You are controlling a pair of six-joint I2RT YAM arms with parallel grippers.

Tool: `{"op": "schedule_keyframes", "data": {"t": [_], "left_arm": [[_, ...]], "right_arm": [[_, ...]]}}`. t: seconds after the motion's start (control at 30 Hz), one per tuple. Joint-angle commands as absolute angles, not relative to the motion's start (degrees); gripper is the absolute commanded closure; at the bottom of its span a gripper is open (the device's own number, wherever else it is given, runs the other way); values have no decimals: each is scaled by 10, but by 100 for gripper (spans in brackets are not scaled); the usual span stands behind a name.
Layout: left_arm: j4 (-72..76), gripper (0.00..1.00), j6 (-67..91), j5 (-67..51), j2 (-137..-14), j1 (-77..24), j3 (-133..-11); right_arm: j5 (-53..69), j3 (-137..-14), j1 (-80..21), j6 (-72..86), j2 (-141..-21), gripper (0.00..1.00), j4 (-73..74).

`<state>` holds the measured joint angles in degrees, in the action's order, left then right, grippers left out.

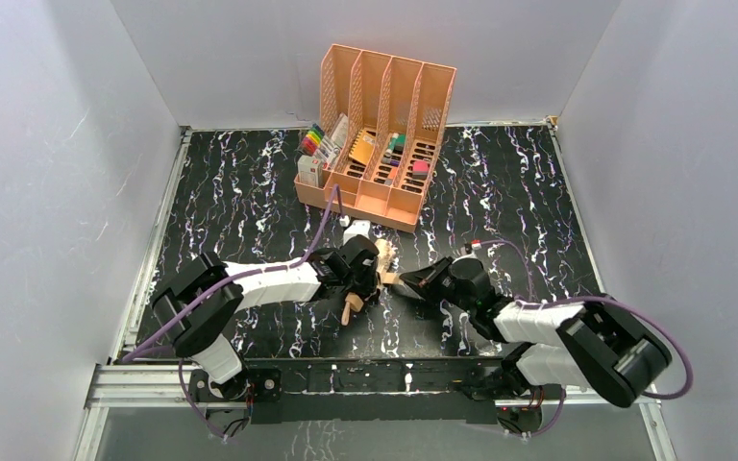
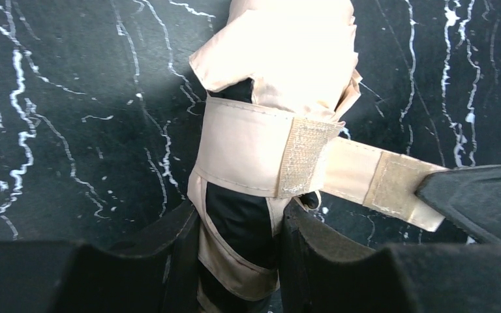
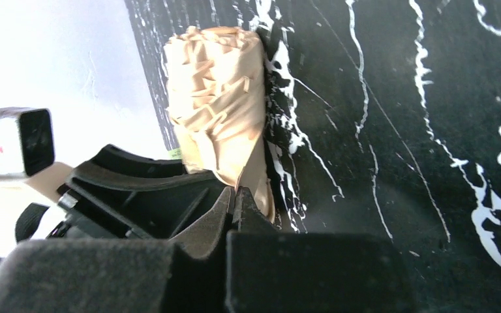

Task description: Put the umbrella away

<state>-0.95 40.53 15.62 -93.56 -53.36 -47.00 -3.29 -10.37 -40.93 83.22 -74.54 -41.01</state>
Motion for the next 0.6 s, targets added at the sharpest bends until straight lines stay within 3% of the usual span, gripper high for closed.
{"op": "schedule_keyframes", "data": {"t": [0.0,0.57], "left_arm": [[-200,100,388,200,-1002,-521,-416],[-138,100,318,196,-1040,-609,-434]], "right_arm": [[-7,-105,-375,764,-651,100,-418],[85,-205,-368,778,-742,100,-595]]}}
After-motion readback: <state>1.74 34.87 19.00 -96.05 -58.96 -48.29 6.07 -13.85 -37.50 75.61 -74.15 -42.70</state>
